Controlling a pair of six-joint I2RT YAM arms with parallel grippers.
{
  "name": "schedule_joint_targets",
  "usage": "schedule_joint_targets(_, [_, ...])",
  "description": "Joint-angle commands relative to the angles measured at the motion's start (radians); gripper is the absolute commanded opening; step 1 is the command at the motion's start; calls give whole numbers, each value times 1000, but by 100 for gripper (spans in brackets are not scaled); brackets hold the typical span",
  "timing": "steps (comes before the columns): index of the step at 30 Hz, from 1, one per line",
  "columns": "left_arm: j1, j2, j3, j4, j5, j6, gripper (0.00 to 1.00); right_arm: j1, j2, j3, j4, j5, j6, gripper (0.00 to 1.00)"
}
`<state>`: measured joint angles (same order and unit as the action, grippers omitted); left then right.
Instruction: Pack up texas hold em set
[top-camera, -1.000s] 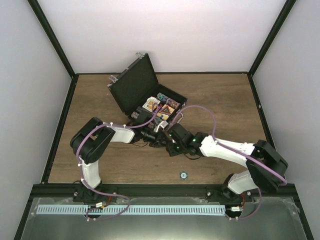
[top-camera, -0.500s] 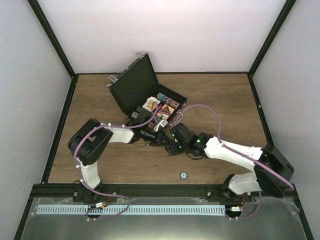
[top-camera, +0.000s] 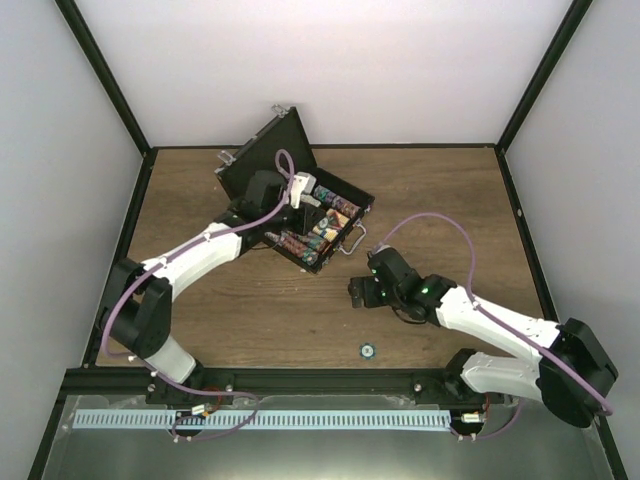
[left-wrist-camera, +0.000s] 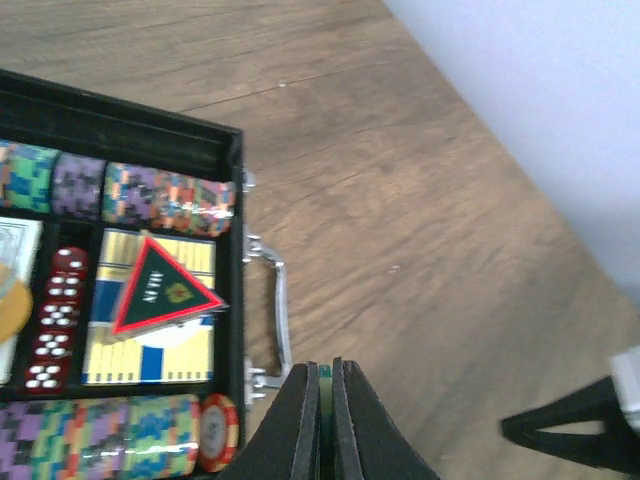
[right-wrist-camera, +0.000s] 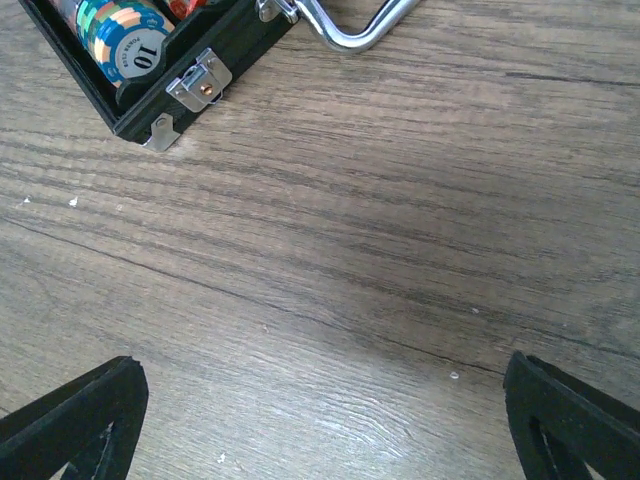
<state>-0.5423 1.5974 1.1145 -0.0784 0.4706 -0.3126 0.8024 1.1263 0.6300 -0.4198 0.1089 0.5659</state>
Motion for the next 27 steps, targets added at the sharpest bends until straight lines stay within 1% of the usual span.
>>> schedule_joint_targets(1, [-42,34,5,-78,-182,161,4,-11,-23,-10,33,4,15,100])
schedule_joint_targets(5, [-89,80,41,-105,-266,218,4,-12,-20,-16,38,-4,14,100])
schedule_joint_targets(9, [-103,104,56,-111,-322,243,4,-12,-32,-27,37,-5,18,100])
schedule_joint_targets(21, [-147,183,79,-100,-389,239,4,-12,-43,-40,46,-21,33,100])
schedule_joint_targets(27, [-165,221,111,-131,-485,246,4,-12,-45,-40,37,-20,32,100])
